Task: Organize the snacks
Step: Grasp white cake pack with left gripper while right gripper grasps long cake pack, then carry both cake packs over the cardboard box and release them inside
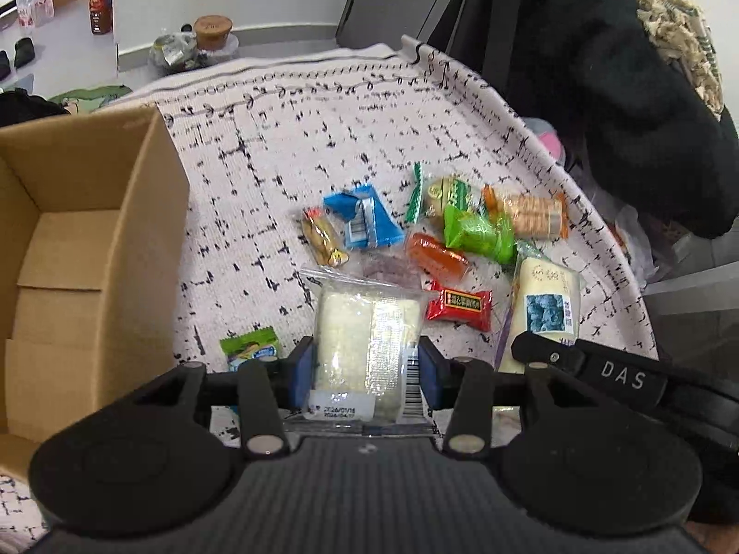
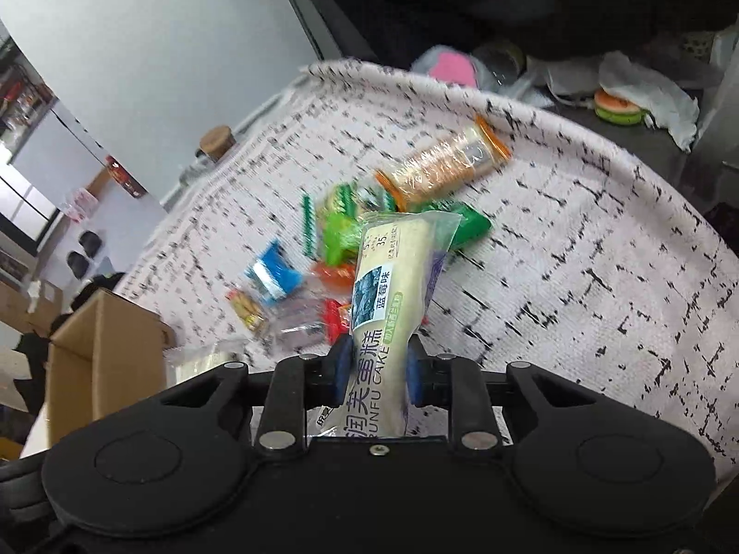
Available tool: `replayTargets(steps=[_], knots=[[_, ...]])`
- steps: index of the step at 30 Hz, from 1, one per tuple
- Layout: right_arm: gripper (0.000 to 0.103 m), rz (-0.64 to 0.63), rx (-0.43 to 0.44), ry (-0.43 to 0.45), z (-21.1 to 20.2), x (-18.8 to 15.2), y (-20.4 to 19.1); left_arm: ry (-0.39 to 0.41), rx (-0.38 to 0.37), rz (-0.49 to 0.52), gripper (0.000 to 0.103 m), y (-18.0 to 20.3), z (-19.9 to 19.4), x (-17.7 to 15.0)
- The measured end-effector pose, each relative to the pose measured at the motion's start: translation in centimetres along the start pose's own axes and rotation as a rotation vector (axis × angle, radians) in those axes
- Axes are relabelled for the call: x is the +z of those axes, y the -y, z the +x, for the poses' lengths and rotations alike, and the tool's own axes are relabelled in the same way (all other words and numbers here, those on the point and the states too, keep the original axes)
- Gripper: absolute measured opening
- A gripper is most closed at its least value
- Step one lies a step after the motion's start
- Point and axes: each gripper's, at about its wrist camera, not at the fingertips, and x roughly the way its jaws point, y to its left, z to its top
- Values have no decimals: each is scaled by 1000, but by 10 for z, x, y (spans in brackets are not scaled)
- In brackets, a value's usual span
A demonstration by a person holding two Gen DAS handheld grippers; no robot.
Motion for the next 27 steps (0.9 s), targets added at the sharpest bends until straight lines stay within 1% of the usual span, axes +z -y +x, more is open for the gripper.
replayTargets(steps=[6,14,20,27], knots=[[23,-19,70,38,-13,2,-10,37,9,8,45,2,-20,5],[23,-43,154,70,-21,0,-24,74,14,13,45,1,-40,10],[23,-61,194,75,-19,-2,-34,98,26,5,45,-10,-50,15],[23,-72,220,73,-12,-2,-49,120,35,-3,45,-26,-60,24]])
